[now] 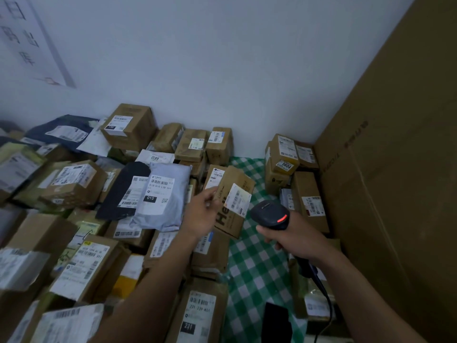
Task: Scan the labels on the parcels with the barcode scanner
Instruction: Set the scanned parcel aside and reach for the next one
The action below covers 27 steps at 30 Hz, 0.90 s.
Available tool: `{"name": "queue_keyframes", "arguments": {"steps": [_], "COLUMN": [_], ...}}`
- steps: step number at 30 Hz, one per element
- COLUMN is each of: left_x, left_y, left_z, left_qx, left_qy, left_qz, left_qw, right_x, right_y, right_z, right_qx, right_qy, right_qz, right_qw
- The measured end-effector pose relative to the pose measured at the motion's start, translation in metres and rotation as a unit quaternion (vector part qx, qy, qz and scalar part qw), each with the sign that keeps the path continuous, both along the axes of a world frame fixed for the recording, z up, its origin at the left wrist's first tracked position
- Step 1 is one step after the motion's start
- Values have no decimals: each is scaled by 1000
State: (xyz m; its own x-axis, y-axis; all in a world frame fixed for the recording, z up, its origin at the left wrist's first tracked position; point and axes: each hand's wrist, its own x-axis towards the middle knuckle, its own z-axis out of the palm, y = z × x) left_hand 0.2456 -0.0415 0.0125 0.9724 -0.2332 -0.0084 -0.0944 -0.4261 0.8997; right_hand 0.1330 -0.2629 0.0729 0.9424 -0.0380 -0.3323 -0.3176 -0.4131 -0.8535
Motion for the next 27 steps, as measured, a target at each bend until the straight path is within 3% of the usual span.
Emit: {"name": "queue_keyframes", "arguments": {"steps": [3, 6, 11, 14, 17, 22, 27], "left_x": [-54, -86, -94, -93, -90, -87, -75], "left_y": [16, 18, 19, 12, -2, -15, -9], "left_z": [-19, -35, -72, -81, -74, -80, -75], "left_qx": [-21, 4, 166, 254, 323, 366, 324], "left_qy": [-48, -38, 26, 11, -14, 27, 69], "left_qz": [23, 43, 85, 102, 40, -54, -39], "left_qw": [998, 998, 982, 962, 946, 929, 943], "right_x": [0, 0, -3, -5, -7, -3, 12], "right_y": [6, 14, 26, 26, 23, 13, 2], "right_z": [-13, -24, -26, -27, -28, -30, -21], "right_qx": [4, 17, 43, 40, 43, 36, 74], "right_qy": [12, 27, 27, 33, 41, 62, 52], "right_qz": [-5, 7, 26, 31, 24, -3, -39], "right_qw": [1000, 999, 998, 998, 998, 997, 995]}}
